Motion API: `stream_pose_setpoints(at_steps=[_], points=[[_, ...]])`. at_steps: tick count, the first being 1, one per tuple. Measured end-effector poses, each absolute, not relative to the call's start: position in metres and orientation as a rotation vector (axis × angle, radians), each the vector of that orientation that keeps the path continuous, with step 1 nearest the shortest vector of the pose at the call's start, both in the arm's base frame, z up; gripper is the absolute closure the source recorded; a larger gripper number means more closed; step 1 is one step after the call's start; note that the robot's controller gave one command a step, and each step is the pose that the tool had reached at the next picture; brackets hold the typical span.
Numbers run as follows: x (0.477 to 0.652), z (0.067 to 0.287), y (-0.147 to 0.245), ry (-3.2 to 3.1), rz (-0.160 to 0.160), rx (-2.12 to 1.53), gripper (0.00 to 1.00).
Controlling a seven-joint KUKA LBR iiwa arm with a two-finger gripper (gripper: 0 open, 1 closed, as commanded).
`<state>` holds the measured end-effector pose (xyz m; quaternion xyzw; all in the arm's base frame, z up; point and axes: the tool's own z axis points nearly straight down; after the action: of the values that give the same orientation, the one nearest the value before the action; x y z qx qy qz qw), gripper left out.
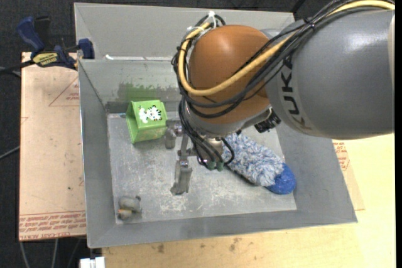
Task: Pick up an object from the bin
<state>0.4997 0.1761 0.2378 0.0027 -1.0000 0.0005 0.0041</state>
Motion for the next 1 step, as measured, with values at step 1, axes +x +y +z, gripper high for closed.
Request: stream_pose_setpoints(at_steps=[1], points=[[0.5014, 0.2425, 0.1749, -3.142, -0.002, 0.001, 0.0]])
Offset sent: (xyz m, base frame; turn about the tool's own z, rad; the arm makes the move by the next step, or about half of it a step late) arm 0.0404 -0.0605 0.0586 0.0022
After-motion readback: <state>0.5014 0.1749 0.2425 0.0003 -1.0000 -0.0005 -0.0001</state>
